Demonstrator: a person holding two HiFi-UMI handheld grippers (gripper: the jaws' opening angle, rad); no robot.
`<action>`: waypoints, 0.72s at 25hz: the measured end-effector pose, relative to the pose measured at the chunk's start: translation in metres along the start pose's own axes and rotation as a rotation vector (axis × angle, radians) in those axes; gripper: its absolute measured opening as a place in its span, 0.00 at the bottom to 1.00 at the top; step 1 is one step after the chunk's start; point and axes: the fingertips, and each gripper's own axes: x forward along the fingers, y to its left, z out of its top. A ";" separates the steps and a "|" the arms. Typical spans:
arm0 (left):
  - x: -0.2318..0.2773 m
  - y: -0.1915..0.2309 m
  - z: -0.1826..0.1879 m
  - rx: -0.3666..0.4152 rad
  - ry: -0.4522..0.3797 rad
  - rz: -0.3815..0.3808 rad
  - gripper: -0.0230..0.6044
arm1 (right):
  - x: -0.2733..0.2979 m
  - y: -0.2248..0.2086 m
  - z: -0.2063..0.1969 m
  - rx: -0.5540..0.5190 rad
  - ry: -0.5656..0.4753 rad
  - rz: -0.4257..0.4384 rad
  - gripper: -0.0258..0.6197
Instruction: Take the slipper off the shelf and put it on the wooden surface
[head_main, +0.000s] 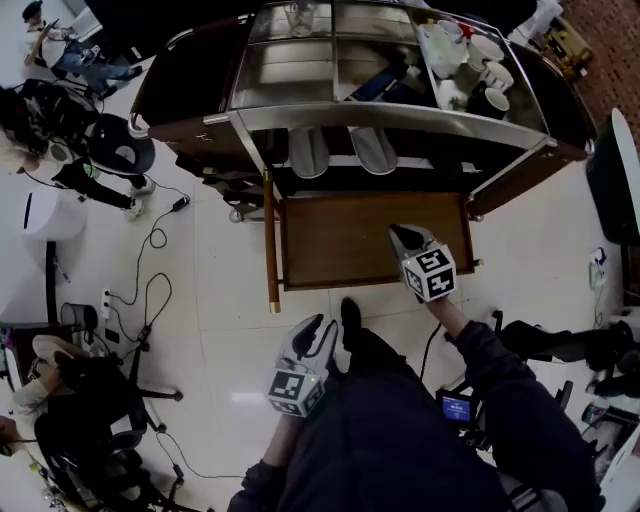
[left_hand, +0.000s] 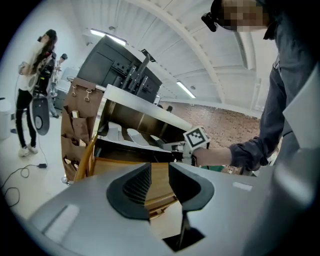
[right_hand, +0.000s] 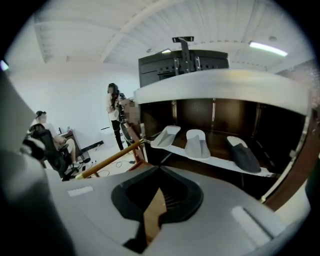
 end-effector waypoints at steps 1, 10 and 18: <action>-0.005 -0.008 -0.003 0.018 0.003 -0.031 0.24 | -0.027 0.020 -0.014 -0.024 0.002 0.007 0.04; -0.087 -0.043 -0.059 0.019 0.038 -0.156 0.24 | -0.196 0.178 -0.110 0.016 0.011 0.040 0.04; -0.103 -0.082 -0.071 0.064 0.013 -0.227 0.24 | -0.239 0.187 -0.092 -0.094 -0.023 0.037 0.04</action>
